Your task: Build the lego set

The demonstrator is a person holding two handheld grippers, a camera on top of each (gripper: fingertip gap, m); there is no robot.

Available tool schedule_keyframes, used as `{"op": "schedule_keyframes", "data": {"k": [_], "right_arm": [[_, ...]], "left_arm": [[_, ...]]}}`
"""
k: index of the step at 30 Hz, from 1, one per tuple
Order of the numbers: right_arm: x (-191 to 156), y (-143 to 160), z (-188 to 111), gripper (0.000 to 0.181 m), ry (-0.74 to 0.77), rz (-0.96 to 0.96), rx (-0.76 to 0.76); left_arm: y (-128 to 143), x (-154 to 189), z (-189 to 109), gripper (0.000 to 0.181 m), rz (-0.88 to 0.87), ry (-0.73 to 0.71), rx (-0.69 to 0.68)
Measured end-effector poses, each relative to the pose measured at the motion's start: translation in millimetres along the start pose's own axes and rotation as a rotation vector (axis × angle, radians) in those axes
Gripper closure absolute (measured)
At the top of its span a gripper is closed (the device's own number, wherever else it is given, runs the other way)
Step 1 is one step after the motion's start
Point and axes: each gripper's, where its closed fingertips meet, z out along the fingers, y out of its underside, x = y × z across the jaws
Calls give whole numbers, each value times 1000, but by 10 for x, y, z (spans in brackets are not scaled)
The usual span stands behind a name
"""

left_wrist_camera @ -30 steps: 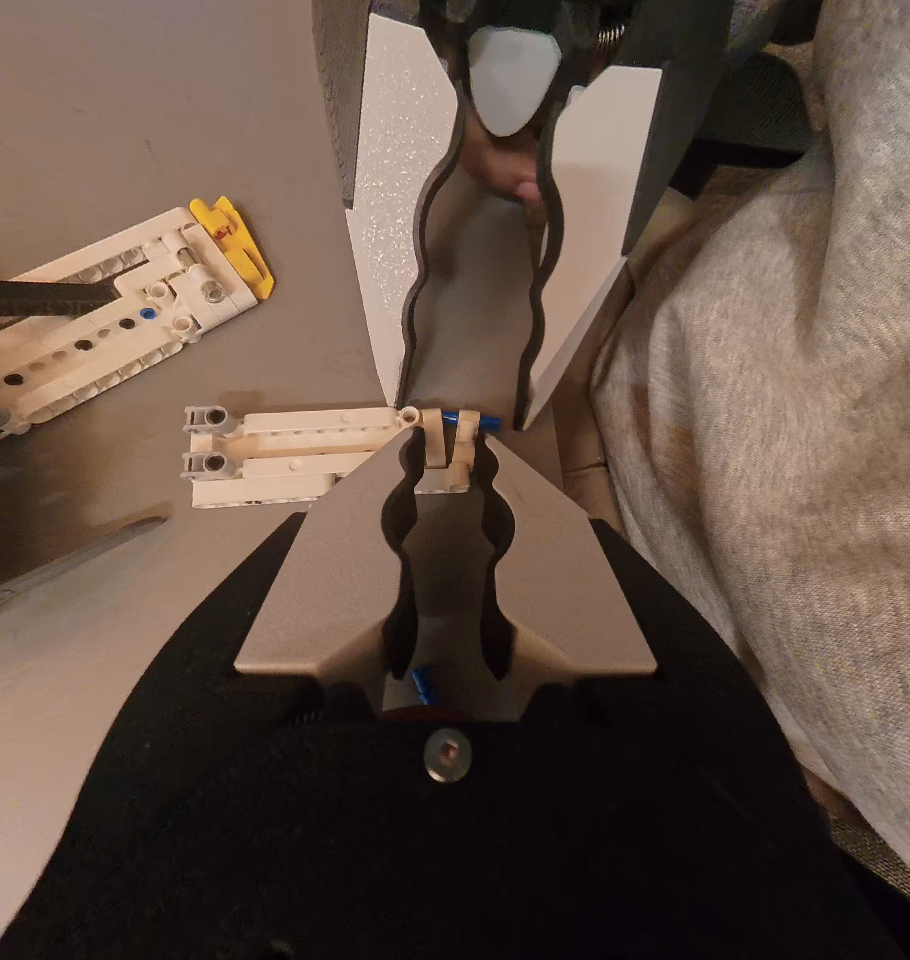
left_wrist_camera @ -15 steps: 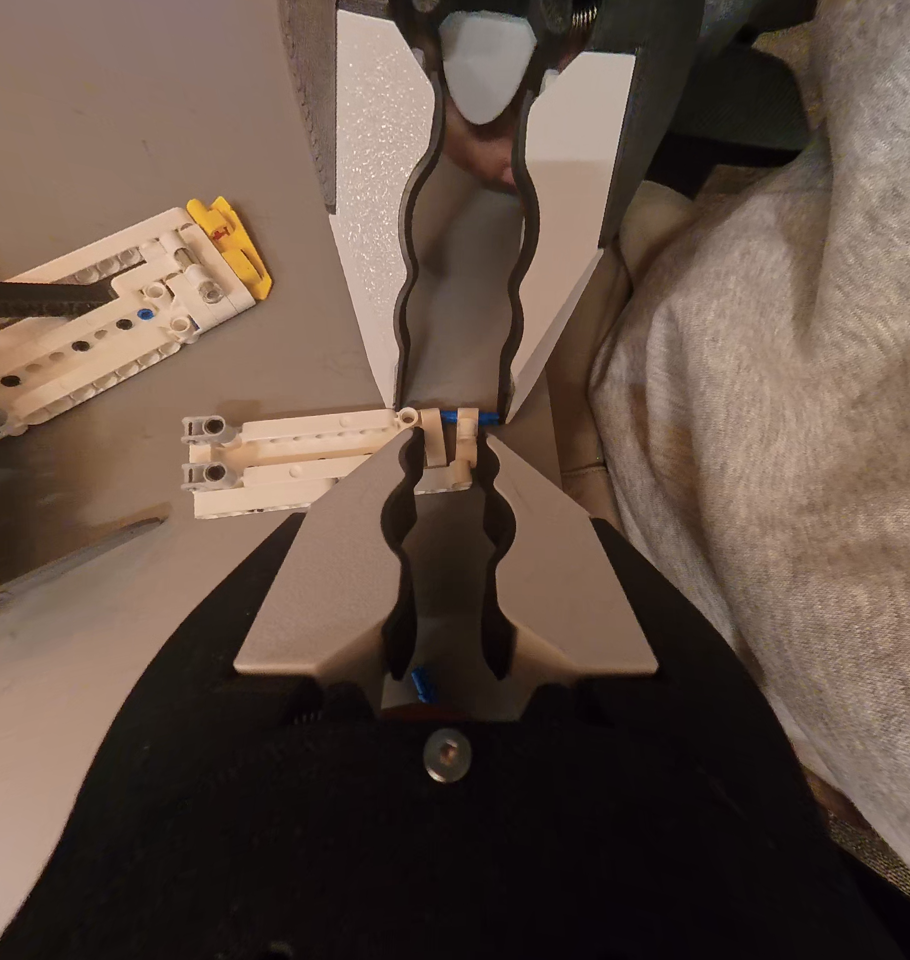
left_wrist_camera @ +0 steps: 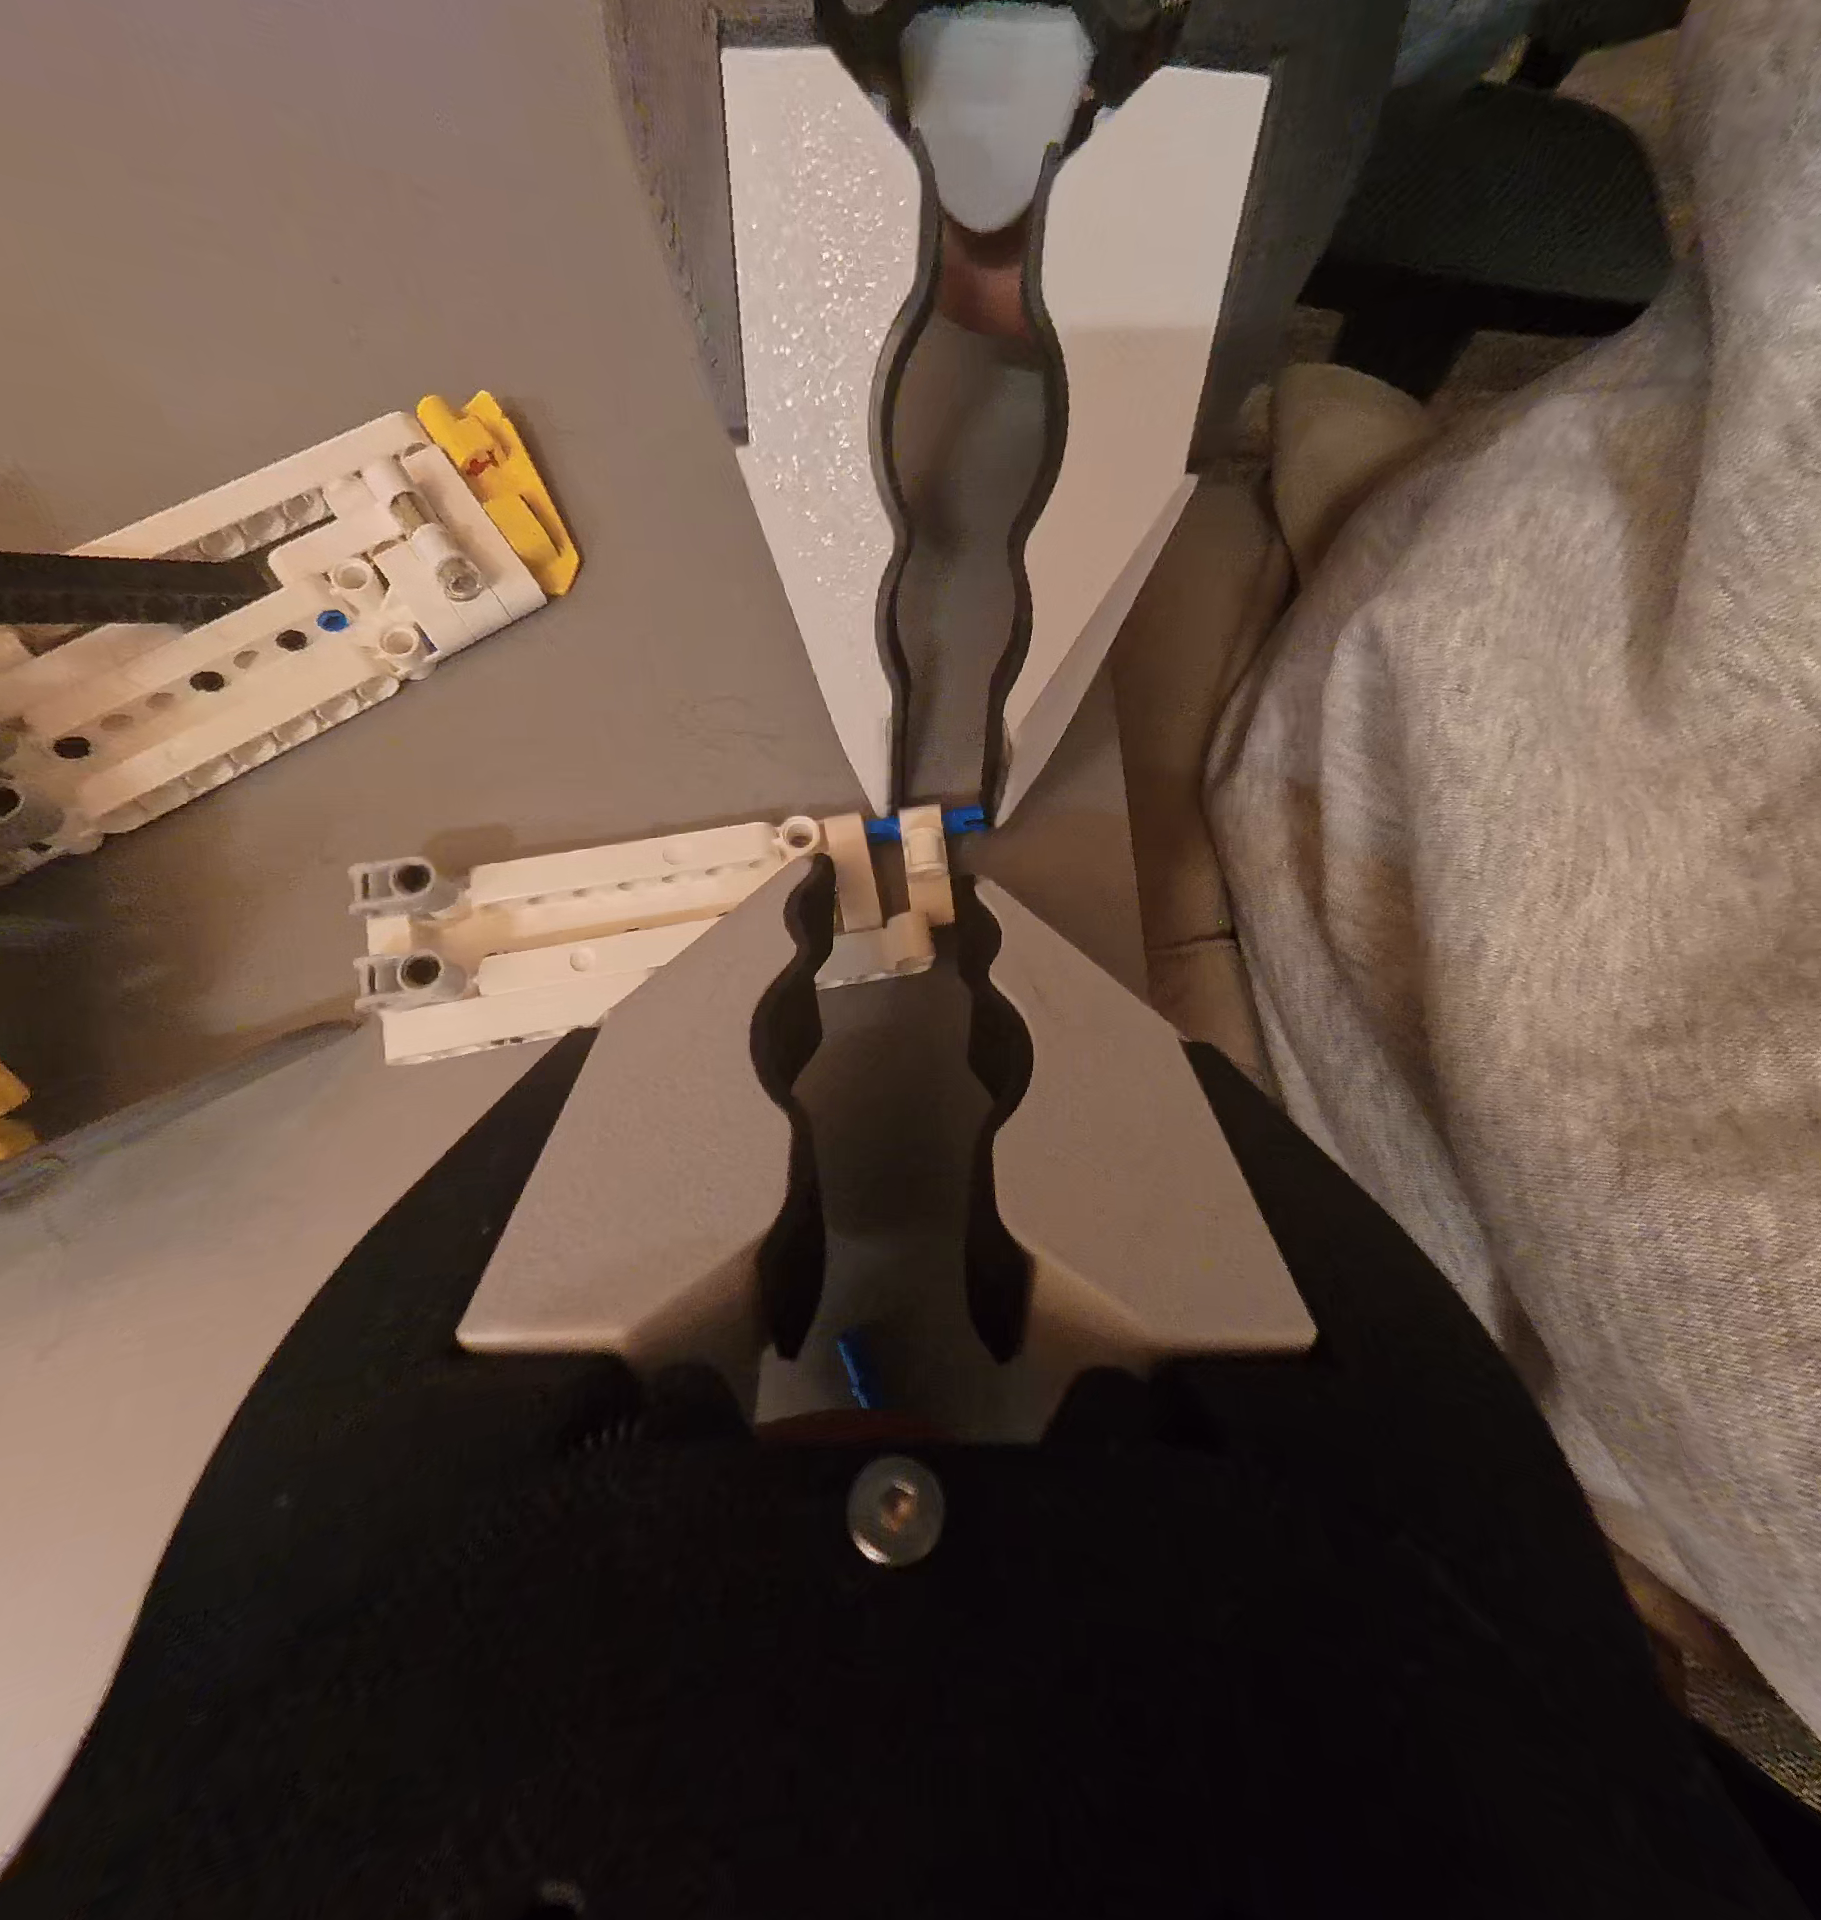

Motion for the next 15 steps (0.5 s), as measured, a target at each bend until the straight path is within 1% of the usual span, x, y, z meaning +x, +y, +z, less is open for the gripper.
{"op": "schedule_keyframes", "data": {"k": [5, 12, 15], "right_arm": [[12, 0, -4, 167, -1, 12, 12], [52, 13, 26, 168, 36, -53, -20], [65, 12, 54, 167, 27, -74, -30]], "left_arm": [[-1, 1, -2, 160, -7, 5, 1], [-2, 0, -3, 160, -14, 11, 1], [-3, 5, -4, 160, -20, 20, 2]]}}
